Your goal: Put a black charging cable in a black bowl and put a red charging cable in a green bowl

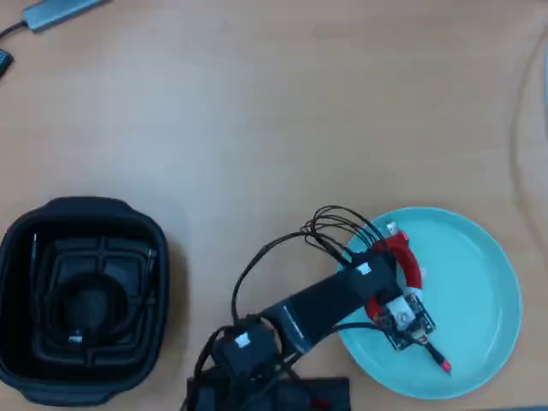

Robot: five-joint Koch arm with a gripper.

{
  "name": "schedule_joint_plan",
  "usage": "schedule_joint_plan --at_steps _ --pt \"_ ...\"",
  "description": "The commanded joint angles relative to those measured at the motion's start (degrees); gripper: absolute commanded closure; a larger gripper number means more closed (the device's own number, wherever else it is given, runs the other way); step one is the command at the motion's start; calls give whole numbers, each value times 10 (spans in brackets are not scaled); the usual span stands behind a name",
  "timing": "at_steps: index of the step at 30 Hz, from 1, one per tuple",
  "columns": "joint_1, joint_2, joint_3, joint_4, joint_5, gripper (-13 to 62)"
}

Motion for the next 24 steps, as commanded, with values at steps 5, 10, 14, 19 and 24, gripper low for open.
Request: schedule_joint_plan --at_steps 5,10,14,19,24 --pt "5 -48 -61 -40 -3 558" --pt "9 -55 -57 -43 27 550" --pt "9 -55 -51 -45 98 472" --pt "-1 -54 -48 -47 101 360" --pt "-14 -54 -50 -47 107 333"
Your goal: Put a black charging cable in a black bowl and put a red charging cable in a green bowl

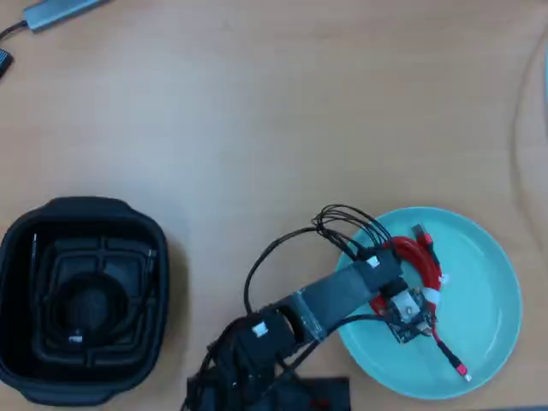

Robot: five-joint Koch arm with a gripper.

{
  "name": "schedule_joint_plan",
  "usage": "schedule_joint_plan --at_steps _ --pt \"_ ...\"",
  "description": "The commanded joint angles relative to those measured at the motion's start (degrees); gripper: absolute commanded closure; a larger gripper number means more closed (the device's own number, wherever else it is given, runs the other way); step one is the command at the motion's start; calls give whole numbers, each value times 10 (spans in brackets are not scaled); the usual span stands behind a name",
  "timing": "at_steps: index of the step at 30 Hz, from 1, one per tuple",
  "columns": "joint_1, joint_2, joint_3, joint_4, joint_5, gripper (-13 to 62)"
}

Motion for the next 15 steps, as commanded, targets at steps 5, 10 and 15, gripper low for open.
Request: schedule_joint_plan --at_steps 5,10,15 --pt "-11 16 -42 -20 12 257" --pt "-30 64 -42 -22 13 211" --pt "-69 145 -45 -29 7 220"
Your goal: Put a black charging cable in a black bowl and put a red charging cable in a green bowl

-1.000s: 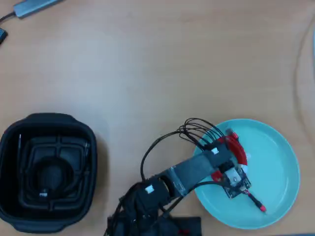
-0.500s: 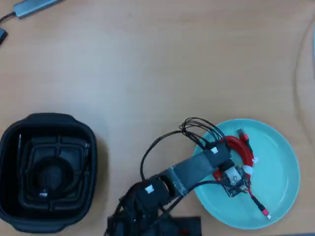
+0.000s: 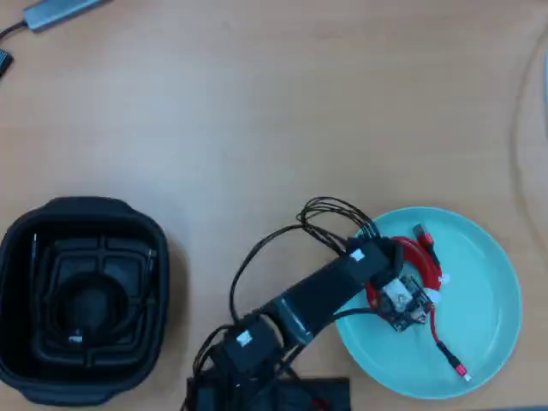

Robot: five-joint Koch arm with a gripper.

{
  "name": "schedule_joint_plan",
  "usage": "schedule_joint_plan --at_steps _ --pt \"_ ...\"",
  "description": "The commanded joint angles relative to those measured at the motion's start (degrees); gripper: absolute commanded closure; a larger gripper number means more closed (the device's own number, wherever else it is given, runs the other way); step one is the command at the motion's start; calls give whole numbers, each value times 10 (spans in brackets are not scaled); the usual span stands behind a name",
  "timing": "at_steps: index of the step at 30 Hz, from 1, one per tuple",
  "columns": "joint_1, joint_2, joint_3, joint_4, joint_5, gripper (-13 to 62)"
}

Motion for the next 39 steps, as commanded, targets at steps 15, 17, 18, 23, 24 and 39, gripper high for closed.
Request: schedule_joint_plan --at_steps 15,17,18,23,24,39 --pt "-359 298 126 -214 -234 252" --pt "-396 337 188 -285 -258 250" --pt "-416 350 220 -322 -264 247" --pt "-465 408 376 -463 -304 244" --pt "-468 407 401 -483 -311 244" --pt "-498 403 790 -919 -390 242"
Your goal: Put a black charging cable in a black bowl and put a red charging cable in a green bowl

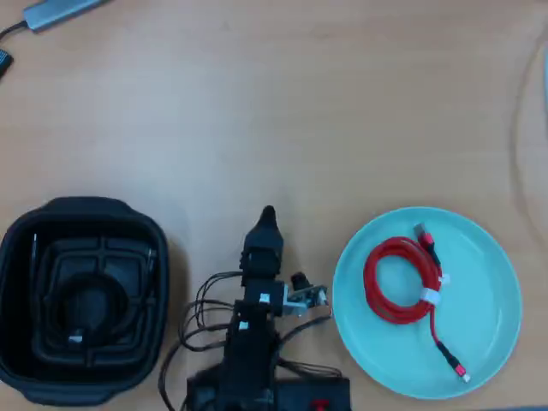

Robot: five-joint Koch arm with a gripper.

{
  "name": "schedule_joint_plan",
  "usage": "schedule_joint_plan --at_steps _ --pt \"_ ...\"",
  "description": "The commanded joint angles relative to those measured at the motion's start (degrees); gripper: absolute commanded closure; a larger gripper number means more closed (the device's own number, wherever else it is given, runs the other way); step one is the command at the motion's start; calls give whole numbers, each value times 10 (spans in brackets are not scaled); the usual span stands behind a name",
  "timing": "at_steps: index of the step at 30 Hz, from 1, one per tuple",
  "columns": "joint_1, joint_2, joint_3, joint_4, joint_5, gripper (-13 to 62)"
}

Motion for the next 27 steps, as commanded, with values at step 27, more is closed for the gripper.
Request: schedule_joint_plan --at_steps 27 --pt "-29 57 18 267 1 250"
